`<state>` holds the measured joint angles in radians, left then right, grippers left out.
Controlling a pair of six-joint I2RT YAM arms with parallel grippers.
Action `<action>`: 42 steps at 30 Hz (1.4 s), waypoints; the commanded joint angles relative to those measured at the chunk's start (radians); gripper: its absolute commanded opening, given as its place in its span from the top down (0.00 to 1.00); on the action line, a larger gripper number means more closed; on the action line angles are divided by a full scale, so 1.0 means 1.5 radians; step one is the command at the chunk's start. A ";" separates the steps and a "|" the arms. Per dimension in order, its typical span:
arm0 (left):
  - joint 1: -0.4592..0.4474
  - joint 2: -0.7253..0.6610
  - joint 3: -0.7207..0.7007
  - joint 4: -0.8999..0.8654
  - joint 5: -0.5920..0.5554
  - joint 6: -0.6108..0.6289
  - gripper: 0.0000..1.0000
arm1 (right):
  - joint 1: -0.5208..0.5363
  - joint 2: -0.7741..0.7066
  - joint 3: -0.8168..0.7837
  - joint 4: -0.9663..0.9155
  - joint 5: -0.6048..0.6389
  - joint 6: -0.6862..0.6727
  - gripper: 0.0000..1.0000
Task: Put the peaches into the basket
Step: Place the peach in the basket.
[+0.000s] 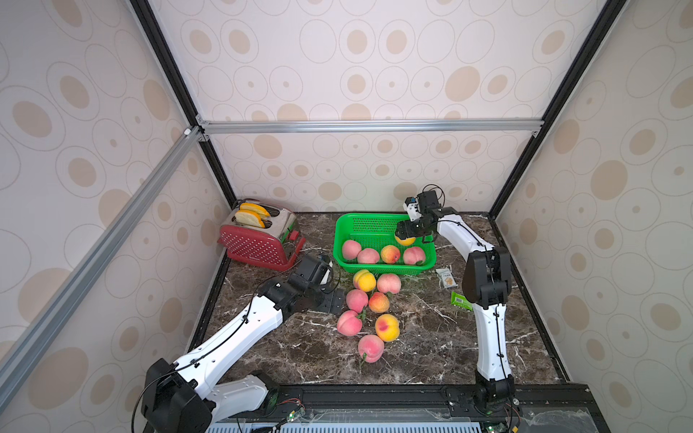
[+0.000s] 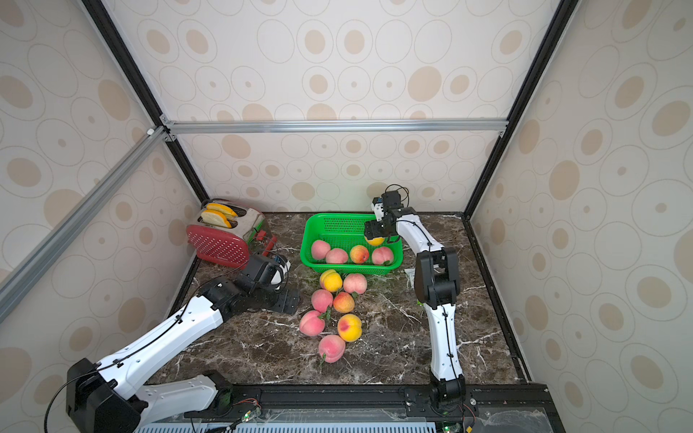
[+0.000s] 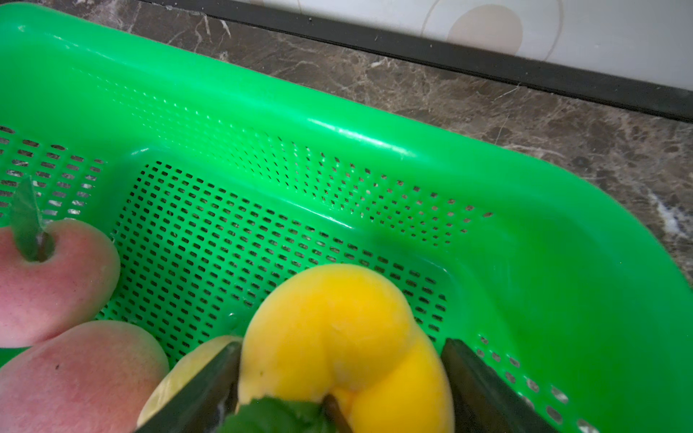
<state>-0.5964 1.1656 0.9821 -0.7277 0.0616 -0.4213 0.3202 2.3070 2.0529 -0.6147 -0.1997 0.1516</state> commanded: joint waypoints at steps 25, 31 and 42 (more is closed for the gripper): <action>0.001 -0.006 -0.017 0.005 0.018 -0.023 0.01 | 0.001 -0.045 -0.029 0.009 0.010 -0.009 0.08; 0.000 0.006 -0.024 0.012 0.026 -0.022 0.01 | 0.005 -0.149 -0.094 0.033 0.017 -0.002 0.08; -0.001 0.002 -0.040 0.024 0.056 -0.021 0.01 | 0.058 -0.419 -0.400 0.083 0.053 -0.030 0.06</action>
<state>-0.5964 1.1767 0.9279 -0.6949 0.1329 -0.4492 0.3786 1.7424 1.5600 -0.4961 -0.1467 0.1226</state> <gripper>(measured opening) 0.992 0.943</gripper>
